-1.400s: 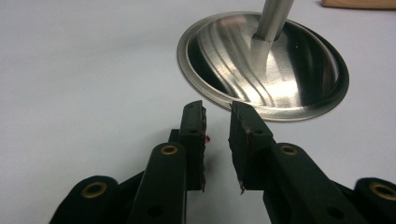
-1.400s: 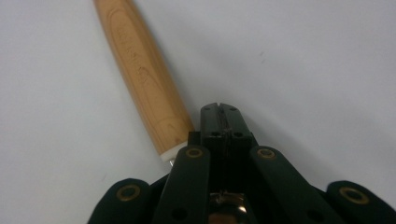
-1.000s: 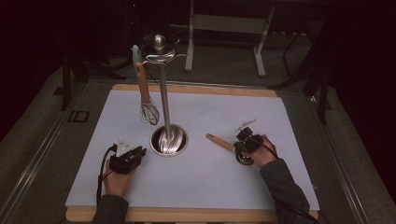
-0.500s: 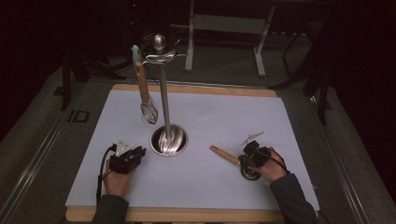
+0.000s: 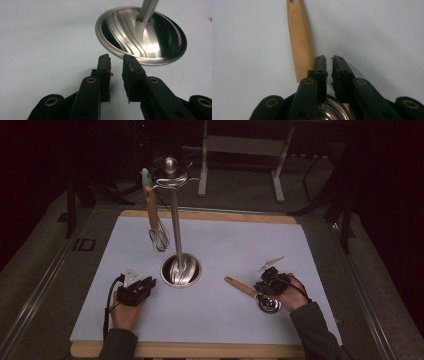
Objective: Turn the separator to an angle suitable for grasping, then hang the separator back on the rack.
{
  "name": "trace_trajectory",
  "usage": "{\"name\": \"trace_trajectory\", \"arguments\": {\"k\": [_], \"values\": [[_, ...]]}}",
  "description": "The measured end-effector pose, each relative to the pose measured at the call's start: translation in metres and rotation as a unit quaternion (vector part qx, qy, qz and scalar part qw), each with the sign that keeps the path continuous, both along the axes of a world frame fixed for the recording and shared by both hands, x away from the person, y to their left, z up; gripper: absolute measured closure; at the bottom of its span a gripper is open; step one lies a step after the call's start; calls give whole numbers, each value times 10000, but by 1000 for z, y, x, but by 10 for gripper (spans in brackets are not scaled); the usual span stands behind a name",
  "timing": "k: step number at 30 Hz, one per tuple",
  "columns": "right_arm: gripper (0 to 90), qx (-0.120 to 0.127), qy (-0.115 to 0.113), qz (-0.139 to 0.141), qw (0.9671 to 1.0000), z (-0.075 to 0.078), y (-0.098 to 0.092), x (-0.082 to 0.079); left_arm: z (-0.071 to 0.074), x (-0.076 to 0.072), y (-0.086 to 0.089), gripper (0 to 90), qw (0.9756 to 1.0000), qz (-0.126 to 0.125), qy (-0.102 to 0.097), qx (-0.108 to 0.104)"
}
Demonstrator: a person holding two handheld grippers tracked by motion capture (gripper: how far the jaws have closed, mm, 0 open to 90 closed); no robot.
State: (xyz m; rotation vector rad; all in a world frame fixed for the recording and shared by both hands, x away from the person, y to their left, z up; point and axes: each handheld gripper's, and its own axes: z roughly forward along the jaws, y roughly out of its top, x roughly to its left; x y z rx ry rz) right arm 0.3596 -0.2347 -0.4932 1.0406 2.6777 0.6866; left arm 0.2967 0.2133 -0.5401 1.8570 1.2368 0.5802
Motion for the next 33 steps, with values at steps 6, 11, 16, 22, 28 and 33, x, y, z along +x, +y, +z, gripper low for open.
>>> {"name": "trace_trajectory", "arguments": {"k": [6,11,16,22,28,33], "values": [[746,156,71,215,9996,8,-1,-2,0,0,-1,763,10000,-4,-1,46],[713,397,256,309,9984,11,-3,-2,0,0,-1,763,10000,-2,18,61],[704,359,390,425,9977,8,1,-1,0,0,-1,762,10000,-10,17,77],[702,294,619,487,9965,4,5,2,0,0,-1,761,10000,-12,14,82],[698,213,764,464,9958,1,8,7,0,0,-1,760,10000,-13,13,83],[680,40,1068,522,9929,-6,12,12,0,0,-2,760,10000,-13,10,95]]}}
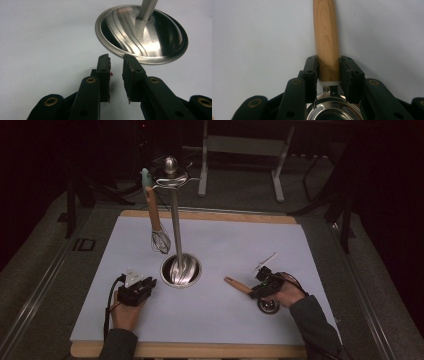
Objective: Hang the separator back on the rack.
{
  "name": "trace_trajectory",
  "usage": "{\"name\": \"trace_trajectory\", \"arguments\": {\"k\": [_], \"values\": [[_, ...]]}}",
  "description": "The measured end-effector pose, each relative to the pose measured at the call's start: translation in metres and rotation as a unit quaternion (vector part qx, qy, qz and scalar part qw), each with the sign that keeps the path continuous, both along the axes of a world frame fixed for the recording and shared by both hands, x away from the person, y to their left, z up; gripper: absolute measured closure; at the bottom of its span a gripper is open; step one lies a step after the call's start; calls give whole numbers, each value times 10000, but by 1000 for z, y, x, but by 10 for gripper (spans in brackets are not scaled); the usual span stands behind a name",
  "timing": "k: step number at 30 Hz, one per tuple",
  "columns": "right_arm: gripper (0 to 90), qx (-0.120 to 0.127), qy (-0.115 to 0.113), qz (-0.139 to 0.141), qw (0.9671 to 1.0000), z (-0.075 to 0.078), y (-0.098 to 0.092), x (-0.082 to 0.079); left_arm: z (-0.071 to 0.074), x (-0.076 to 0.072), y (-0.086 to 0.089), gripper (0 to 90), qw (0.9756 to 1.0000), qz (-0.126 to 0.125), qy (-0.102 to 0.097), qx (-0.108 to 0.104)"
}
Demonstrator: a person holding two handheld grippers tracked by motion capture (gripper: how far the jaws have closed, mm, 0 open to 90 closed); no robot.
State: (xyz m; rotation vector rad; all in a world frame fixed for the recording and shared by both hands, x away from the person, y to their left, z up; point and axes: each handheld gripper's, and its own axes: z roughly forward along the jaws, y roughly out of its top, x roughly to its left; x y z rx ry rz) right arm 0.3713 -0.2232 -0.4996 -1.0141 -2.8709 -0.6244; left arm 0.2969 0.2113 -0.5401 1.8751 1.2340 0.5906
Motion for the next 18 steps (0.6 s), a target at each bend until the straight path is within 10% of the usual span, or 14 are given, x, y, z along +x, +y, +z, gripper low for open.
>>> {"name": "trace_trajectory", "arguments": {"k": [11,18], "values": [[677,-417,308,306,9982,0,19,1,0,0,-1,760,10000,5,-1,49],[686,-1144,434,588,9908,3,38,6,0,0,-2,758,10000,-6,-10,73]]}}
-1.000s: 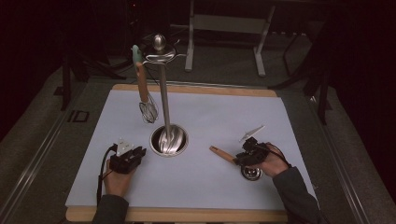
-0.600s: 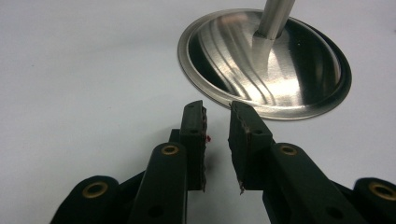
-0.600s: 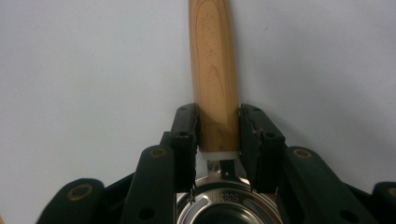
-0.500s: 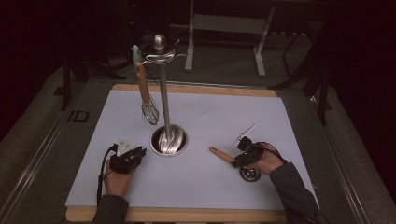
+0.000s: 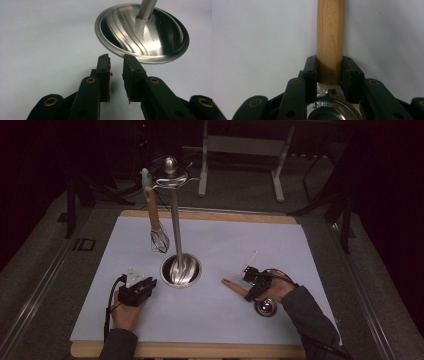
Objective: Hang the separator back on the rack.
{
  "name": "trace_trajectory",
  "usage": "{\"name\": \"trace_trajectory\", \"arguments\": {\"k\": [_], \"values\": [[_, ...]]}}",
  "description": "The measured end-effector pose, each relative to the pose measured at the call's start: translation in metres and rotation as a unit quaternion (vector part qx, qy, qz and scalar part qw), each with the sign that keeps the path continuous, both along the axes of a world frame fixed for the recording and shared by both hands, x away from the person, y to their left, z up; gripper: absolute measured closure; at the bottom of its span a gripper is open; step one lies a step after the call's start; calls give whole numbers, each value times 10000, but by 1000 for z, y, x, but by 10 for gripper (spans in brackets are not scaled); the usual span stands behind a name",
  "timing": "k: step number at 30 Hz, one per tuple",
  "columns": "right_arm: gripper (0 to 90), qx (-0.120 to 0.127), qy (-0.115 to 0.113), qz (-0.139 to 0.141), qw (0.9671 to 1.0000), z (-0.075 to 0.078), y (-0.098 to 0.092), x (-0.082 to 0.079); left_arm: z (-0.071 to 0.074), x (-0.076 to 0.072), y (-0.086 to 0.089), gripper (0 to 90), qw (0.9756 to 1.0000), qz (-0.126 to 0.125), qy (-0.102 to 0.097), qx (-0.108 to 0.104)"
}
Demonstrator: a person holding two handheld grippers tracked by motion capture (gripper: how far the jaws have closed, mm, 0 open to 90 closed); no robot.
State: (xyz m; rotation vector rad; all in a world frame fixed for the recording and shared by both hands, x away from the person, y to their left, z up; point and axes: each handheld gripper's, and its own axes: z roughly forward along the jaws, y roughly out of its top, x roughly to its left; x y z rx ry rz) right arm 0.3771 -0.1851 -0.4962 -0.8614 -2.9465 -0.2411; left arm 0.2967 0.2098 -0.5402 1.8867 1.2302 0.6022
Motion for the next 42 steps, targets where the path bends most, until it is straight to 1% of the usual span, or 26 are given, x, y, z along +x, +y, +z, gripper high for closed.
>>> {"name": "trace_trajectory", "arguments": {"k": [2,3,5,7,8,11,14,15,16,17,20,21,22,23,24,26,27,28,30,31,32,34,38,39,40,42], "values": [[688,-277,-73,70,9996,1,7,-2,0,0,0,758,10000,5,6,0],[688,-277,-73,70,9996,1,7,-2,0,0,0,758,10000,5,6,0],[693,-426,-141,96,9989,1,12,-4,0,0,0,758,10000,7,5,-1],[695,-386,-145,75,9991,1,12,-4,0,0,0,758,10000,1,1,-6],[697,-286,-130,111,9994,1,9,-5,0,0,0,758,10000,-1,3,-4],[698,-197,-109,160,9996,1,8,-7,0,0,0,758,10000,-2,6,-14],[698,99,-5,185,9998,1,8,-10,0,0,0,758,10000,-2,4,-14],[698,99,-5,185,9998,1,8,-10,0,0,0,758,10000,-2,4,-14],[698,248,-41,158,9996,2,8,-10,0,0,0,758,10000,-3,1,-12],[698,248,-41,158,9996,2,8,-10,0,0,0,758,10000,-3,1,-12],[698,558,-115,132,9983,5,9,-12,0,0,1,758,10000,-5,0,-17],[698,558,-115,132,9983,5,9,-12,0,0,1,758,10000,-5,0,-17],[698,735,-190,94,9971,7,9,-13,0,0,1,758,10000,-5,2,-18],[698,735,-190,94,9971,7,9,-13,0,0,1,758,10000,-6,1,-18],[698,809,-258,83,9964,9,10,-14,0,0,1,758,10000,-6,2,-18],[698,1072,-457,17,9932,15,12,-16,0,0,1,758,10000,-6,0,-16],[698,1072,-457,17,9932,15,12,-16,0,0,1,758,10000,-6,0,-16],[699,1248,-615,10,9903,20,14,-18,0,0,1,758,10000,-5,2,-18],[699,1420,-784,-49,9867,26,17,-20,0,0,1,758,10000,-4,-2,-20],[699,1420,-784,-49,9867,26,17,-20,0,0,1,758,10000,-4,-2,-16],[700,1614,-962,-122,9821,33,18,-20,0,0,1,758,10000,-5,-5,-10],[699,1809,-1186,-205,9761,41,20,-21,0,0,1,758,10000,-6,-8,-15],[699,2210,-1626,-407,9608,56,24,-23,0,0,1,758,10000,-6,-9,-18],[699,2210,-1626,-407,9608,56,24,-23,0,0,1,758,10000,-6,-9,-18],[700,2433,-1853,-482,9509,66,27,-25,0,0,1,758,10000,-3,-5,-20],[700,2589,-2086,-458,9420,75,31,-29,0,0,1,758,10000,-5,-2,-24]]}}
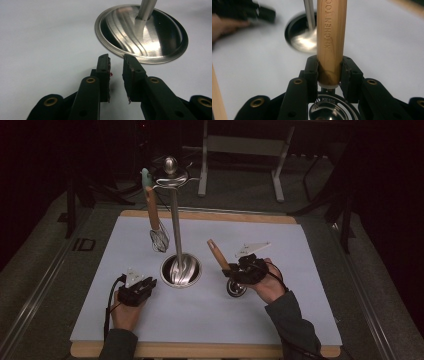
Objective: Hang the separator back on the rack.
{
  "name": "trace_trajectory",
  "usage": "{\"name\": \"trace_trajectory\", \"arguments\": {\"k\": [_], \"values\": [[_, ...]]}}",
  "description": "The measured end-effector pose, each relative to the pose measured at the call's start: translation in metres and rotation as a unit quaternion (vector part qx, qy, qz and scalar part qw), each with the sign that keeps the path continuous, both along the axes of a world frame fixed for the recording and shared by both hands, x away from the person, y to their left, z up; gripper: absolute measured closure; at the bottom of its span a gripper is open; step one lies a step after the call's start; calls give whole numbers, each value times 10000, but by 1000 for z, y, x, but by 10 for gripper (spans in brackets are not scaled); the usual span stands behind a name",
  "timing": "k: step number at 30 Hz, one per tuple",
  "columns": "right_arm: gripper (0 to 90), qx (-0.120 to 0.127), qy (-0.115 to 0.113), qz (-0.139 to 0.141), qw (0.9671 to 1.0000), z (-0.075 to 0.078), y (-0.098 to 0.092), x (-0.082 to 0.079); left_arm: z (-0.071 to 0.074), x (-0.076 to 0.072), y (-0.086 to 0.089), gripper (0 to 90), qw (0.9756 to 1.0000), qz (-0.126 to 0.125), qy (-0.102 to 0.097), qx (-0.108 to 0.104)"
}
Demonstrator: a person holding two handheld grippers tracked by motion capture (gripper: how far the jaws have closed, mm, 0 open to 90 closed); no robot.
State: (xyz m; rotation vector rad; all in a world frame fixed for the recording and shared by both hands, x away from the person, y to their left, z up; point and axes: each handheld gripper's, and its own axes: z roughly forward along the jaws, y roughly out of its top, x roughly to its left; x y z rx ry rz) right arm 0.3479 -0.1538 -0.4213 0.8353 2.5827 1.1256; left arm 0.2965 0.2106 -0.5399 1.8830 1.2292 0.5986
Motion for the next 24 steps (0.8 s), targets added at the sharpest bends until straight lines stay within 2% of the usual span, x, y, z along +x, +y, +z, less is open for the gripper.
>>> {"name": "trace_trajectory", "arguments": {"k": [3,4,5,6,8,9,12,13,15,17,18,19,20,21,22,24], "values": [[699,54,-115,69,9999,8,4,-3,0,0,0,758,10000,-4,-6,1],[699,68,-253,102,9996,14,9,-6,0,0,0,758,10000,-4,-8,0],[699,68,-253,102,9996,14,9,-6,0,0,0,758,10000,-4,-8,0],[699,80,-408,108,9991,18,13,-9,0,0,0,758,10000,-6,-8,4],[699,130,-489,124,9986,22,17,-12,0,0,0,758,10000,1,-11,-8],[699,130,-489,124,9986,22,17,-12,0,0,0,758,10000,1,-11,-8],[699,216,-733,59,9971,30,23,-16,0,0,0,758,10000,-5,-9,-1],[699,216,-733,59,9971,30,23,-16,0,0,0,758,10000,-5,-9,-1],[699,330,-903,19,9954,37,26,-19,0,0,0,758,10000,-4,-9,-1],[699,358,-910,31,9952,39,28,-20,0,0,0,758,10000,-5,-9,2],[699,410,-1009,46,9940,44,30,-22,0,0,0,758,10000,-8,-10,3],[699,410,-1009,46,9940,44,30,-22,0,0,0,758,10000,-8,-10,3],[699,460,-1128,65,9925,49,33,-25,0,0,0,758,10000,-8,-10,3],[699,460,-1128,65,9925,49,33,-25,0,0,0,758,10000,-8,-10,3],[699,561,-1248,23,9906,55,35,-27,0,0,0,757,10000,-10,-11,3],[699,648,-1307,14,9893,60,37,-27,0,0,0,758,10000,-11,-10,5]]}}
